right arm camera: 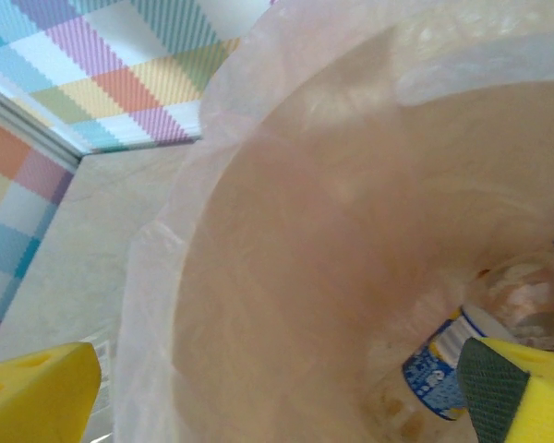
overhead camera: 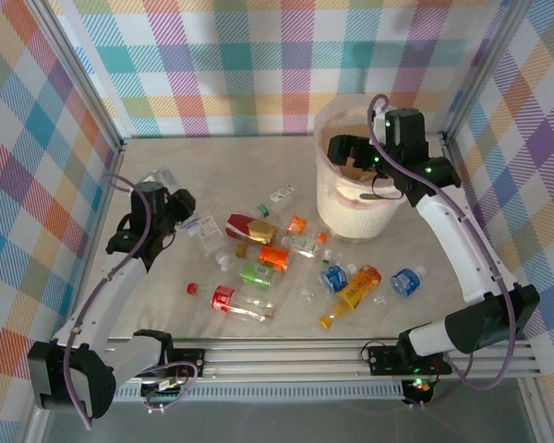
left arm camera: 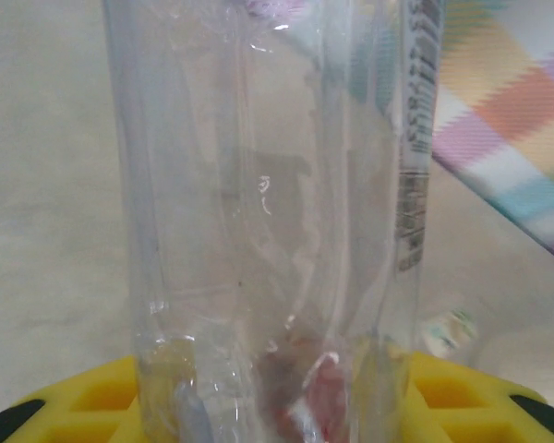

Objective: Put the plastic bottles in the bin

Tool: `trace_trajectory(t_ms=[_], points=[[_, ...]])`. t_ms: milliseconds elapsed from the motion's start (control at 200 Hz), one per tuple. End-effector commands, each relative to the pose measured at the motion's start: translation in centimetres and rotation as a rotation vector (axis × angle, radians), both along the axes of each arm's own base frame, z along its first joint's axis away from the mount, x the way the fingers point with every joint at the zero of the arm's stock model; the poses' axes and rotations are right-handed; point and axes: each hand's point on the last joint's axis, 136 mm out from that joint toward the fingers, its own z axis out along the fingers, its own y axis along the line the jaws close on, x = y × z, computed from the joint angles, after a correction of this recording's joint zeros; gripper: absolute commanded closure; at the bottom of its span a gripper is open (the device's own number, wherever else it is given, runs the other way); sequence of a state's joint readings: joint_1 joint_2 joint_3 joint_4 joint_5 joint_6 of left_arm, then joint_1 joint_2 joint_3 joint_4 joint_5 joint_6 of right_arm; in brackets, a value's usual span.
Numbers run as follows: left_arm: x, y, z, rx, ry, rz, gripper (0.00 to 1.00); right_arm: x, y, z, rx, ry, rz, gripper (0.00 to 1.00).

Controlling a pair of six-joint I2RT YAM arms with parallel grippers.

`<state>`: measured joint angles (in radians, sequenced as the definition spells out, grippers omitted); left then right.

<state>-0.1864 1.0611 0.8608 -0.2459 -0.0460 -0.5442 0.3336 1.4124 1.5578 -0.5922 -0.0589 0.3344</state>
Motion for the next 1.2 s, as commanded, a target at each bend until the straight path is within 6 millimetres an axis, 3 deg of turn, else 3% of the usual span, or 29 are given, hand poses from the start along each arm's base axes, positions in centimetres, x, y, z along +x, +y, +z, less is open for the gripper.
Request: trace_trajectory(t_ms=[0,310,525,870,1195], points=[[0.5,-4.2,5.2,0.035,-0.181,-0.182,0.64,-1.6,2.5,2.6,0.121,-0.063,0.117,0.00],[-0.7,-14.4,9.6,0.037,-0.347,-0.535,0.65,-4.5,7.7,5.2,0.312,-0.095,0.387,0.00],[-2.2,-19.2,11.5,0.026,-0.422,-0.710,0.65,-5.9,10.7,6.2,0.379,-0.096,0.529,0.00],[-4.1,-22.7,12.7,0.021,-0.471,-0.865,0.65,-6.4,14.5,5.2,0.384,-0.058,0.640,0.00],[-5.2,-24.3,13.0,0.024,-0.478,-0.941,0.65,-6.7,17.8,4.5,0.383,-0.027,0.728,0.02]])
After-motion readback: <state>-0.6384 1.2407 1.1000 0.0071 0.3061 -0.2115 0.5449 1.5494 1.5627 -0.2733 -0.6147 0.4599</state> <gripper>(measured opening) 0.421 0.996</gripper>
